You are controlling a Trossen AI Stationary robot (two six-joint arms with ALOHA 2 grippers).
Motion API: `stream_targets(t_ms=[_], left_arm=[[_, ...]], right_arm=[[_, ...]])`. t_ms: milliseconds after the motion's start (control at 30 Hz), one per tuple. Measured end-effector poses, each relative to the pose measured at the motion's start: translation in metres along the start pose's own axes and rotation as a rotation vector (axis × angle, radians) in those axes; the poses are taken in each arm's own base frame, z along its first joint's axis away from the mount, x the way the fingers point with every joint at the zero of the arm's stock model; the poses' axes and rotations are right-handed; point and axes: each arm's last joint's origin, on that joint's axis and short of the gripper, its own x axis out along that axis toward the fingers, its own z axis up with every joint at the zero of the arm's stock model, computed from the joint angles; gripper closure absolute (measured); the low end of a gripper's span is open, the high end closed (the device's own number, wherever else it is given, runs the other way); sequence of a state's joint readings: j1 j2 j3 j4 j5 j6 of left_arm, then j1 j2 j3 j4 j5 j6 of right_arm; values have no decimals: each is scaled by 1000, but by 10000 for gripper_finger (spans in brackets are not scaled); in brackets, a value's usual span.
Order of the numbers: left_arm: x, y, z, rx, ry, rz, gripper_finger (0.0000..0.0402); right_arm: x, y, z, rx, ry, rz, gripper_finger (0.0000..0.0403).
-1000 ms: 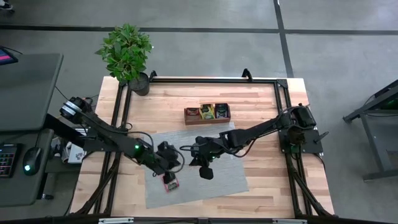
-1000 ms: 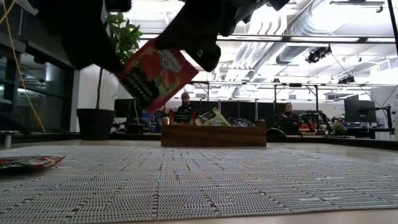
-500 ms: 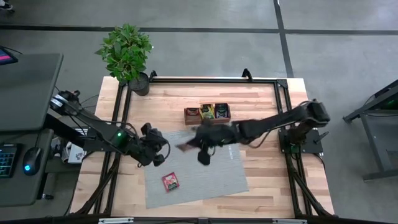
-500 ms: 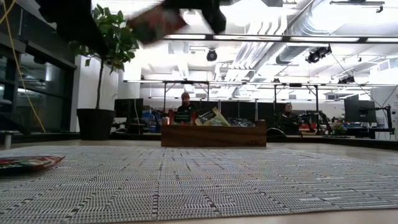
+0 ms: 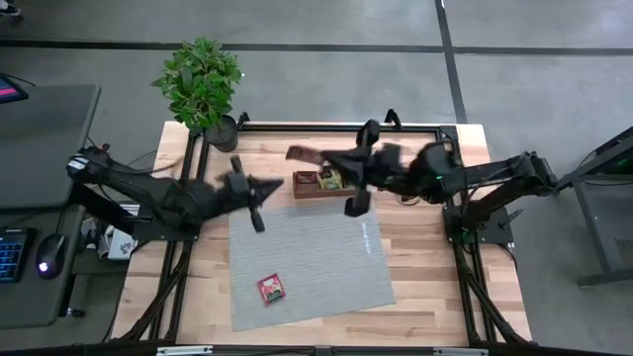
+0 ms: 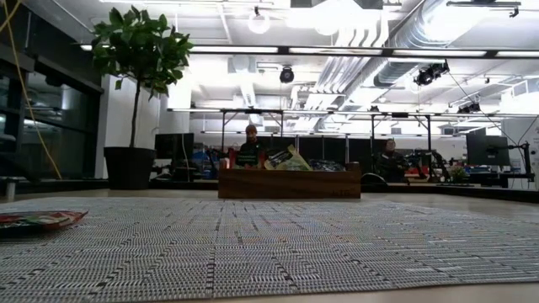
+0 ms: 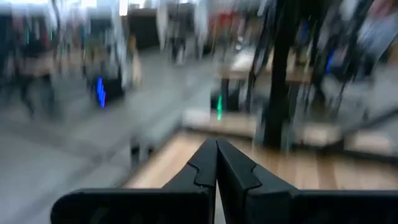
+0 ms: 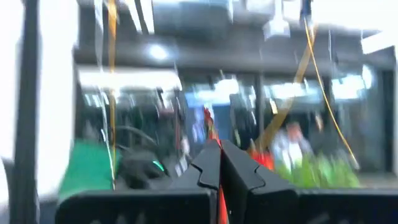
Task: Pick & Place Tea
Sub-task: Put the red tea bag into the left section of the wooden organizer
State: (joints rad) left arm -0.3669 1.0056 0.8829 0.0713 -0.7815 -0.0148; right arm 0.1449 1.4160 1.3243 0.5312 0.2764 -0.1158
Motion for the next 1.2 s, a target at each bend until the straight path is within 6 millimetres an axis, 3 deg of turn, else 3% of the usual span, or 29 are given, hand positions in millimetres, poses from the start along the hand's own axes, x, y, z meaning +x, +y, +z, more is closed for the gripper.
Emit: stream_targets(t_ms=[100,233,500,767,900,1200], left_arm=[[6,20,23,23,-172,-16,401],[20,43,36,4,-335,-109,401],[57,67,39,-114,-544,-321,401],[88,71,28,-229,-594,-435,392],[95,70,27,-234,-629,-427,345],[104,70,37,-206,-618,-390,183]], right_arm=[[-1,-2,15,-15,-156,27,403],[-7,-6,21,-23,-344,39,403],[-41,-37,-18,121,-613,-35,403],[-45,-50,-40,166,-572,-54,403],[-43,-50,-43,177,-555,-57,403],[-36,-50,-57,207,-399,-52,403]])
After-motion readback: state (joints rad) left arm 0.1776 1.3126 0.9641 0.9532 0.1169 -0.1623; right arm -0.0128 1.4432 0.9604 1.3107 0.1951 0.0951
